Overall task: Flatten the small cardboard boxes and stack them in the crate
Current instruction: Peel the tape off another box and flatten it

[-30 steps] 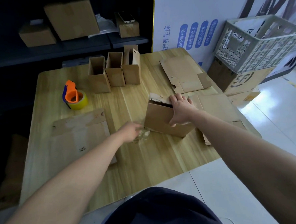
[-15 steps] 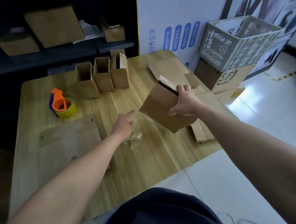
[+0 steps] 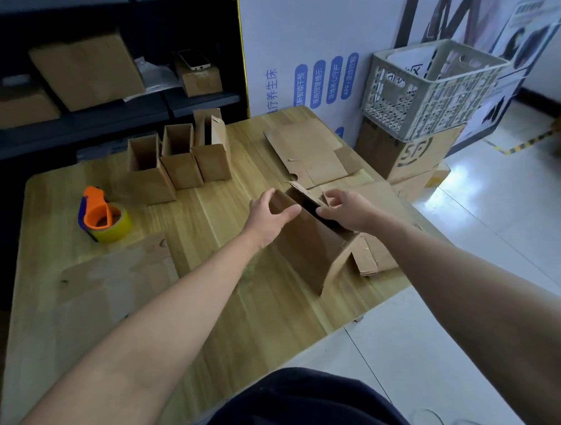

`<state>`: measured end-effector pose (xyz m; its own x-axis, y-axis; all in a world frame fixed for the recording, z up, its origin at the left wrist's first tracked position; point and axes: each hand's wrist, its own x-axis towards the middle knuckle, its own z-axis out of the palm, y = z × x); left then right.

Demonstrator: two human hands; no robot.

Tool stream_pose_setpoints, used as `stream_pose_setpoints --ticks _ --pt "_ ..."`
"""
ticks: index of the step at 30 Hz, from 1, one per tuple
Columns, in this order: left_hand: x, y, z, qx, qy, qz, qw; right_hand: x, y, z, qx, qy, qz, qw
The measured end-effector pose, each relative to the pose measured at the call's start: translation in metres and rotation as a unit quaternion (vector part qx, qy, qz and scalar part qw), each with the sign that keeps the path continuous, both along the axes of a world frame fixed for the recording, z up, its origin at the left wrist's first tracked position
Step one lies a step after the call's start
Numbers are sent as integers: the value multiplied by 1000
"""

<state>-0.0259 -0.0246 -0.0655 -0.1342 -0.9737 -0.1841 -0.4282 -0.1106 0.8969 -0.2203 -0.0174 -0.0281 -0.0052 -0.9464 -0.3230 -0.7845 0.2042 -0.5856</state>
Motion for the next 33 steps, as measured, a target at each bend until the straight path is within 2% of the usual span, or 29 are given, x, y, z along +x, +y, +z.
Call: stream_pose_setpoints --ticks 5,10,12,14,17,20,22,25,28,30,33 --pt "-9 -6 3 26 -41 19 999 -7 4 -6 -5 19 -5 1000" --pt "-8 -9 6 82 51 105 990 -10 3 -5 -75 -7 -35 997" --pt "-5 -11 12 108 42 111 987 -8 3 0 -99 -6 -25 995" --pt "-4 -16 19 120 -50 88 988 -2 2 4 -126 15 4 992" --pt "-2 -23 37 75 -215 76 971 15 1 12 -161 52 44 985" --pt "1 -29 52 27 -313 73 947 28 -1 23 -181 55 55 980" --pt "5 -31 56 -3 -348 76 934 34 -2 27 -192 53 62 978" --pt "12 -29 54 -35 -342 93 934 40 0 27 -200 35 51 978" --pt "20 -23 50 -45 -300 124 945 43 0 24 -204 12 7 979" --pt "28 -20 48 -49 -256 155 953 44 -2 19 -207 4 -40 977" --pt "36 -14 48 -75 -215 204 952 46 -3 14 -177 -75 -129 973"
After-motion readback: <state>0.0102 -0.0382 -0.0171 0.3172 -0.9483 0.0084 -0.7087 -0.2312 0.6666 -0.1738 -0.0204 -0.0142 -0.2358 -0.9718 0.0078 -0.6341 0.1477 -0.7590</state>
